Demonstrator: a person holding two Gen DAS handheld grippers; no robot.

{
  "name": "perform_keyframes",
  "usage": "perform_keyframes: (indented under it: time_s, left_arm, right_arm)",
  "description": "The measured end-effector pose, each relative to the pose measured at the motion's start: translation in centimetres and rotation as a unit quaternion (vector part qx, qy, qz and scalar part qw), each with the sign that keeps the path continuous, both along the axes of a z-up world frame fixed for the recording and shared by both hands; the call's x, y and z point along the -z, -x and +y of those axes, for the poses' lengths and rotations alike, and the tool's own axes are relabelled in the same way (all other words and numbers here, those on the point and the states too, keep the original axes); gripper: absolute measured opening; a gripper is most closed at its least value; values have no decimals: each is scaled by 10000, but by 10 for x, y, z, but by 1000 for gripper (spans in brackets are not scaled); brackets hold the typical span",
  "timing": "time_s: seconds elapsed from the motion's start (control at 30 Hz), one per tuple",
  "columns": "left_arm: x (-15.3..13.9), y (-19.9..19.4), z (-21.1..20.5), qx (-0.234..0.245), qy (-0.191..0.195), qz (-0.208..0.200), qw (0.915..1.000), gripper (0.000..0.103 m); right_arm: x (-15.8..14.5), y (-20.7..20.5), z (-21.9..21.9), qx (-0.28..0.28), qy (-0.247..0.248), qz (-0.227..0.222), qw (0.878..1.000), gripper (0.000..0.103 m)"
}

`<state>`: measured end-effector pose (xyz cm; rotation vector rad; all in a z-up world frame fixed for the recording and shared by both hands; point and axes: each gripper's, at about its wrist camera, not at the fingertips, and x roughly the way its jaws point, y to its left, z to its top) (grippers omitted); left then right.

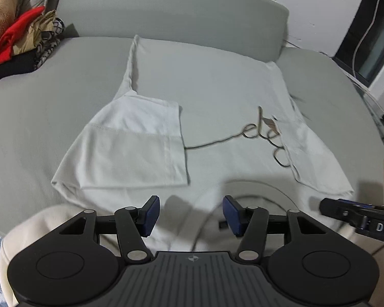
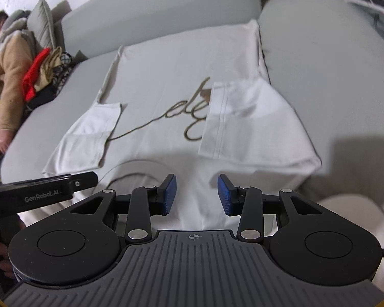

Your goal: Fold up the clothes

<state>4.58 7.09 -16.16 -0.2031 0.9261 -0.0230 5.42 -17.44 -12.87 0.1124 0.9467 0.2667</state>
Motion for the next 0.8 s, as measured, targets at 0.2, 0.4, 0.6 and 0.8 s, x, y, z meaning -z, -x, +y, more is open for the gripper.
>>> perform_keyframes:
  time_s: [0.2,0.4,0.6,0.8]
  left_arm:
    - [23,7,-11,338,-174,196,9991,56]
    - [19,17,-10,209,-75,649,9976,53]
    - [9,24,-6,-14,-72,344,9994,55]
    - [32,21,-9,54,2,728,9973,60]
  right_arm:
    - [32,4,2,-119,43,585,9982,44]
    - [37,14,-5,40,-100,1230,9923,46]
    - [12,19,-2,-35,-92,547,9985,46]
    - [21,12,9,-209,39,621,9978,48]
